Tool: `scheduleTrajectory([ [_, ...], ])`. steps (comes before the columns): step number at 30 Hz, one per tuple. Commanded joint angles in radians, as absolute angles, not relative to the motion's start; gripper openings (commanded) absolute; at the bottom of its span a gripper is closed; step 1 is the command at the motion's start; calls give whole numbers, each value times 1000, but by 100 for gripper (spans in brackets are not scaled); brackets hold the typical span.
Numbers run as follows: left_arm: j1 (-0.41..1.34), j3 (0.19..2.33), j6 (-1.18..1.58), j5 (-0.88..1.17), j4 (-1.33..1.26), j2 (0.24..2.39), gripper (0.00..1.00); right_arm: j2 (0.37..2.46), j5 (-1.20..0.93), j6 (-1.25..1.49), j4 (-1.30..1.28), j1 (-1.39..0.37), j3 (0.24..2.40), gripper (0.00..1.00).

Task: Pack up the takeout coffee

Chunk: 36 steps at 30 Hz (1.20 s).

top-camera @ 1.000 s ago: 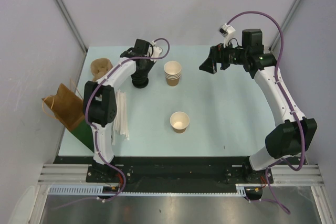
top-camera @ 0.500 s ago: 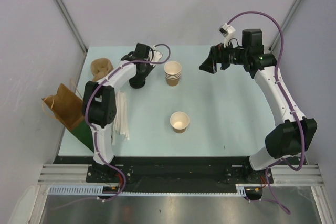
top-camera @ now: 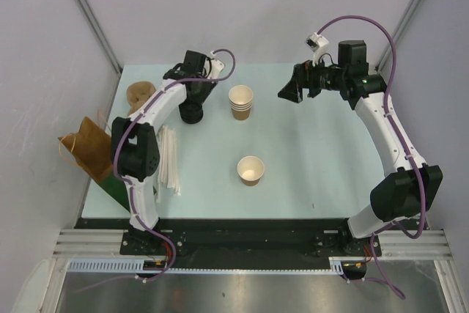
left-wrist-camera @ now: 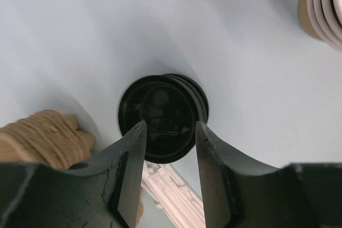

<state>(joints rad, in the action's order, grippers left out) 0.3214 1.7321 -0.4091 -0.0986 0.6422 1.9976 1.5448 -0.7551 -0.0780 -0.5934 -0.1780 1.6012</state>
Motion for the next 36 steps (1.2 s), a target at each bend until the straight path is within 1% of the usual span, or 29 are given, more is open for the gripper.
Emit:
scheduleTrajectory([
  [1,273,1894,-345,-52,705,1996,47,1540,-779,-67,-560,-172,1620,100],
  [6,213,1982,-304,-18,775,2072,43,1539,-779,-69,-563,-170,1617,100],
  [15,173,2002,-299,-9,793,2149,41,1549,-785,-64,-560,-170,1615,100],
  [23,170,2006,-308,14,793,2184,39,1555,-782,-66,-561,-170,1617,100],
  [35,166,2033,-314,2,792,2220,38,1560,-784,-67,-561,-169,1617,100],
  [36,166,2033,-313,-26,792,2220,37,1560,-782,-67,-563,-170,1615,100],
])
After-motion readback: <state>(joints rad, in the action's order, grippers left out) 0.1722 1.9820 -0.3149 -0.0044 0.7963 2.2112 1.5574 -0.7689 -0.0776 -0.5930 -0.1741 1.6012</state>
